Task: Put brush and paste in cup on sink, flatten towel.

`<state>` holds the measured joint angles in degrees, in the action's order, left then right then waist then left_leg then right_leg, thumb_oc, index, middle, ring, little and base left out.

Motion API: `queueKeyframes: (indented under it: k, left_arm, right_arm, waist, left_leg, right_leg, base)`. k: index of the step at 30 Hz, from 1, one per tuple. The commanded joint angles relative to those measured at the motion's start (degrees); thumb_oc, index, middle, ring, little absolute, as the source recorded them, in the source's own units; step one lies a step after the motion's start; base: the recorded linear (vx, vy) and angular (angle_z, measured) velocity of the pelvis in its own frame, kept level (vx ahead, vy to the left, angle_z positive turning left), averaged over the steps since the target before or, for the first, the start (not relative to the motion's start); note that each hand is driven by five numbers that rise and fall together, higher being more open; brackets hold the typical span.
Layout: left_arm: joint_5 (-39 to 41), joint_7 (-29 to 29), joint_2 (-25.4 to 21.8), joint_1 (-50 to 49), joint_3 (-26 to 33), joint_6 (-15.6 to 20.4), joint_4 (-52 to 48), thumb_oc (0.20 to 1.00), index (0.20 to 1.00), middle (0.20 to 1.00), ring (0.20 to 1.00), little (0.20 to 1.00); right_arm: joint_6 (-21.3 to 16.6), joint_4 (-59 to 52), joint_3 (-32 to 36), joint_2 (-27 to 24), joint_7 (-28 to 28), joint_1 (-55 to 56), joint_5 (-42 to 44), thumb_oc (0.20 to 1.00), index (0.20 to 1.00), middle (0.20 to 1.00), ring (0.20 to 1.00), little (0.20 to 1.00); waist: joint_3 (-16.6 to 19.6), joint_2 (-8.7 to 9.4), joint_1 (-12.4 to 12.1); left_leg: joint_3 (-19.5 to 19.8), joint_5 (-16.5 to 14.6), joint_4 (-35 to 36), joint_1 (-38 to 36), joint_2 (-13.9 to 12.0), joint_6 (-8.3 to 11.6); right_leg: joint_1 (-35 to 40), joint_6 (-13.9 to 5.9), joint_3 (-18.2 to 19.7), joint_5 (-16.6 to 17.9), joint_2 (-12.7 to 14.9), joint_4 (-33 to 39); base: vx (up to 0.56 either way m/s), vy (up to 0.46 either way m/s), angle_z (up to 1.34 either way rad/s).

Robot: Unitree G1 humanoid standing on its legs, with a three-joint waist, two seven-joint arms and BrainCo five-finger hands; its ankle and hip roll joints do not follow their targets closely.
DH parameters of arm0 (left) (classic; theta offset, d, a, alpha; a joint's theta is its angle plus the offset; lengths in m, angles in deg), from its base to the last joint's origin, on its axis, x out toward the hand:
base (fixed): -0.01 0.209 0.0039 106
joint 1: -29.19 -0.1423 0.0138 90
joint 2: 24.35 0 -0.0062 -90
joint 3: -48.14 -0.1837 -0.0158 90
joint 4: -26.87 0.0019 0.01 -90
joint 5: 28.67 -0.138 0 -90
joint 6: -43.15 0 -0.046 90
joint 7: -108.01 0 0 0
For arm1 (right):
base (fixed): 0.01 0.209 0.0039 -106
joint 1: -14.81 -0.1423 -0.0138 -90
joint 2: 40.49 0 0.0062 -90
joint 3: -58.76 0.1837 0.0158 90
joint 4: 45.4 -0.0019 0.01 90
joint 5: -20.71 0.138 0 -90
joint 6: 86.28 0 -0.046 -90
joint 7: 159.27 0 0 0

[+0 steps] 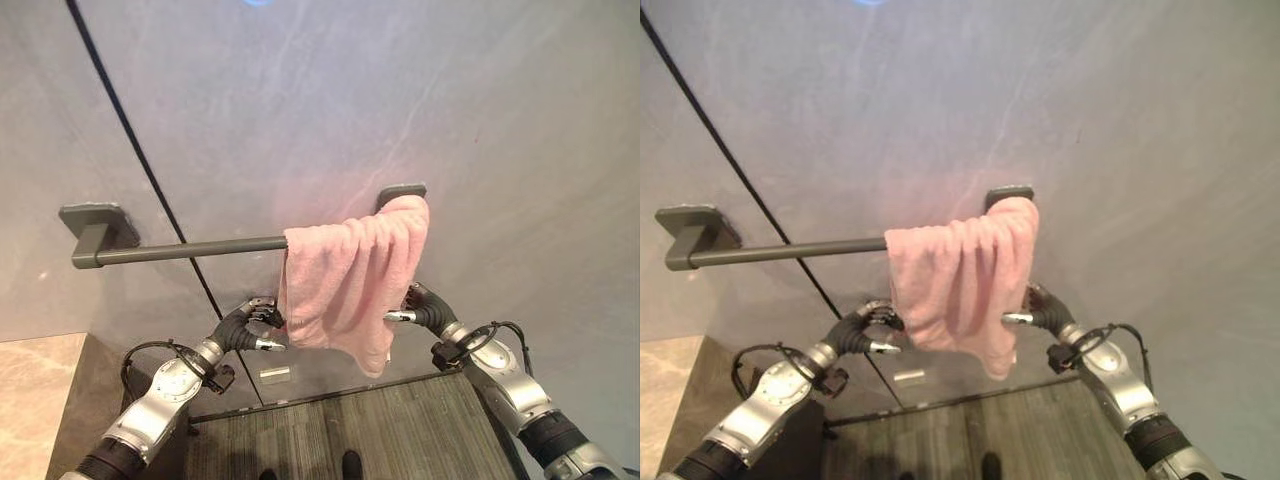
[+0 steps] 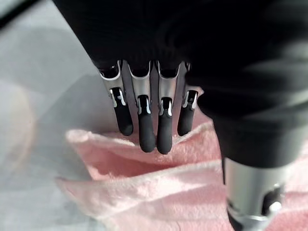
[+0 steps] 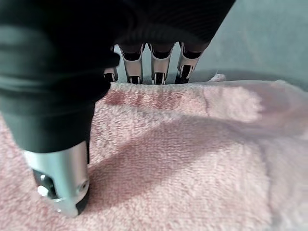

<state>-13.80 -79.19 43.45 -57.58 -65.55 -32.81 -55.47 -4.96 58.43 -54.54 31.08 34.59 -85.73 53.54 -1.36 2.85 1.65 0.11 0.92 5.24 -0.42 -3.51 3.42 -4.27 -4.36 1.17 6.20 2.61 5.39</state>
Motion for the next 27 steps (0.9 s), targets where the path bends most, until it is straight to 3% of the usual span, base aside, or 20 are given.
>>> queueKeyframes:
  k: [1, 8, 9, 10, 11, 12, 13, 22, 27]
  left_arm:
    - [-0.29, 3.15, -0.58, 7.26, 0.36, 2.55, 0.98, 1.0, 1.0, 1.0, 1.0, 1.0]
    - [-1.59, 3.73, 0.5, 8.93, -1.55, 2.44, 1.08, 1.0, 1.0, 1.0, 1.0, 1.0]
    - [-1.92, 3.82, 0.75, 8.69, -1.47, 2.32, 1.22, 1.0, 1.0, 1.0, 1.0, 1.0]
    - [-3.39, 4.51, 1.01, 8.75, -1.66, 2.07, 1.47, 0.589, 0.589, 0.589, 0.589, 0.589]
    - [-3.33, 4.57, 1.3, 8.74, -1.88, 1.95, 1.57, 0.42, 0.42, 0.42, 0.42, 0.42]
    - [-3.47, 4.75, 1.7, 8.71, -2.02, 1.79, 1.87, 0.2, 0.2, 0.2, 0.2, 0.2]
    - [-3.82, 5.0, 2.11, 8.81, -2.19, 1.78, 2.07, 0.2, 0.2, 0.2, 0.2, 0.2]
    - [-4.9, 6.8, 5.18, 7.61, -2.13, 1.35, 3.12, 0.2, 0.2, 0.2, 0.2, 0.2]
    - [-4.45, 6.47, 5.1, 4.04, 0.31, 1.71, 0.0, 0.2, 0.2, 0.2, 0.2, 0.2]
  right_arm:
    - [-2.11, -2.46, -0.11, -0.45, -0.69, -3.61, 0.43, 1.0, 1.0, 1.0, 1.0, 1.0]
    - [-2.07, -2.7, -1.51, 1.18, -1.55, -5.39, -0.93, 1.0, 1.0, 1.0, 1.0, 1.0]
    - [-2.01, -2.56, -1.62, 1.74, -1.75, -5.34, -1.24, 0.881, 0.881, 0.881, 0.881, 0.881]
    - [-1.79, -2.37, -1.85, 2.55, -2.03, -5.32, -1.75, 0.498, 0.498, 0.498, 0.498, 0.498]
    - [-1.81, -2.39, -1.9, 2.92, -2.25, -5.41, -2.13, 0.432, 0.432, 0.432, 0.432, 0.432]
    - [-1.84, -2.52, -1.95, 3.23, -2.42, -5.23, -2.43, 0.291, 0.291, 0.291, 0.291, 0.291]
    - [-1.83, -2.5, -1.94, 3.66, -2.54, -5.12, -2.47, 0.2, 0.2, 0.2, 0.2, 0.2]
    - [-2.04, -2.79, -0.57, 6.68, -4.01, -2.82, -1.91, 0.2, 0.2, 0.2, 0.2, 0.2]
    - [-2.58, -8.9, 1.66, 6.11, -2.56, 0.58, 0.26, 0.2, 0.2, 0.2, 0.2, 0.2]
  waist:
    - [1.24, -0.15, 0.22]
    - [1.11, -0.45, 0.38]
    - [1.17, -0.5, 0.42]
    - [1.24, -0.55, 0.41]
    - [1.26, -0.57, 0.41]
    - [1.3, -0.59, 0.42]
    - [1.34, -0.57, 0.46]
    - [1.63, -0.09, 0.41]
    - [2.02, 0.63, 0.25]
  left_leg:
    - [-0.86, -0.75, -0.24, -0.31, -2.79, 1.16]
    - [-0.65, -0.75, -0.24, -0.27, -2.99, 1.24]
    - [-0.67, -0.73, -0.24, -0.25, -3.01, 1.27]
    - [-0.56, -0.74, -0.24, -0.25, -3.08, 1.3]
    - [-0.57, -0.75, -0.24, -0.22, -3.08, 1.31]
    - [-0.5, -0.75, -0.24, -0.27, -3.09, 1.3]
    - [-0.42, -0.76, -0.24, -0.32, -3.09, 1.28]
    - [-0.11, -0.9, -0.24, -0.4, -3.13, 1.22]
    - [0.16, -1.01, -0.24, -0.36, -3.24, 1.26]
  right_leg:
    - [-0.36, -5.71, -1.1, -0.8, 4.51, -0.39]
    - [-0.49, -5.55, -0.8, -1.1, 4.21, -0.39]
    - [-0.4, -5.53, -0.83, -1.2, 4.19, -0.39]
    - [-0.25, -5.48, -0.93, -1.33, 4.16, -0.39]
    - [-0.19, -5.46, -0.99, -1.4, 4.18, -0.39]
    - [-0.08, -5.37, -1.1, -1.47, 4.16, -0.39]
    - [0.04, -5.36, -1.16, -1.53, 4.17, -0.39]
    - [0.53, -5.36, -1.66, -1.79, 4.25, -0.39]
    - [0.95, -5.43, -2.13, -2.06, 4.26, -0.39]
  base:
    - [0.0, 0.0, 0.0]
    - [0.01, -0.013, -0.01]
    - [0.0, 0.0, 0.0]
    - [0.0, 0.0, 0.0]
    - [0.0, 0.0, 0.0]
    - [0.0, 0.0, 0.0]
    - [0.0, 0.0, 0.0]
    - [0.0, 0.0, 0.0]
    - [0.0, 0.0, 0.04]
